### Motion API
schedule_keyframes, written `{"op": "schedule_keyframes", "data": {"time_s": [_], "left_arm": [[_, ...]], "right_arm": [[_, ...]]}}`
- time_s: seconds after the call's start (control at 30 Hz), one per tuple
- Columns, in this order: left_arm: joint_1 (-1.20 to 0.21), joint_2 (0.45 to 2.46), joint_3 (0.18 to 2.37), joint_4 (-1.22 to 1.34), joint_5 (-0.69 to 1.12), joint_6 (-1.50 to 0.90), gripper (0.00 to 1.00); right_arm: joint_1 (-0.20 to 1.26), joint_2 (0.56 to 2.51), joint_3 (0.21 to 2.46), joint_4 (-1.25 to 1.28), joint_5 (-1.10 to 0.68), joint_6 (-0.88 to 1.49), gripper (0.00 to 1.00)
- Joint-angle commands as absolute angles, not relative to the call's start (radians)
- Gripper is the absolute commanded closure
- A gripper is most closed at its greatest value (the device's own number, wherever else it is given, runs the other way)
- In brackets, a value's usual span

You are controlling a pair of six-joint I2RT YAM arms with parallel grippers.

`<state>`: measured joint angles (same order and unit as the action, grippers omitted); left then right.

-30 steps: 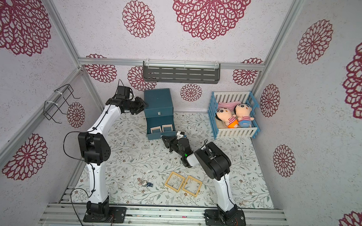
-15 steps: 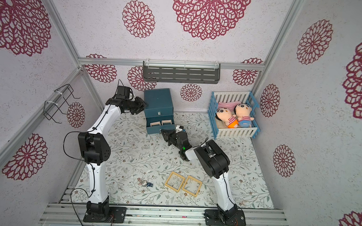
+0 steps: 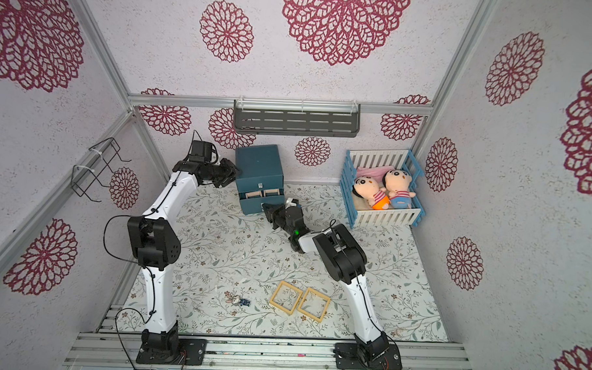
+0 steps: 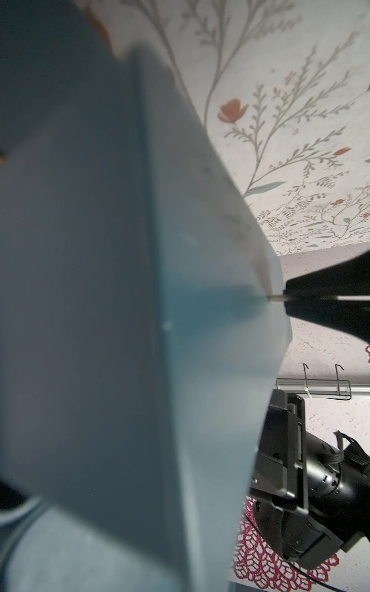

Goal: Place the brooch boxes into the drawer by color
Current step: Close the drawer in the storage box.

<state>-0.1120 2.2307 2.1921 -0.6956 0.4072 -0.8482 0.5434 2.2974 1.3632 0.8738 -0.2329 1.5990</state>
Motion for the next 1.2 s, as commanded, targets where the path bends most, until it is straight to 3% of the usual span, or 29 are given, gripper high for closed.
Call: {"op": "schedule_keyframes", "data": {"time_s": [0.0, 0.67, 0.97, 1.17], "left_arm": [[-0.11, 2.261, 2.169, -0.706, 0.403, -0.853, 0.55], [-0.118, 2.276, 2.183, -0.706, 0.407, -0.856, 0.56], [-0.12, 2.276, 2.182, -0.705, 0.407, -0.856, 0.56], [-0.12, 2.275, 2.184, -0.708, 0.407, -0.853, 0.56]], "right_arm": [[0.529, 2.323, 1.42, 0.854, -0.193, 1.58, 1.0], [0.519, 2.415, 1.578, 0.778, -0.177, 1.61, 1.0], [0.523, 2.348, 1.513, 0.825, -0.151, 1.606, 0.55], [0.52, 2.286, 1.443, 0.884, -0.157, 1.603, 0.42]]}}
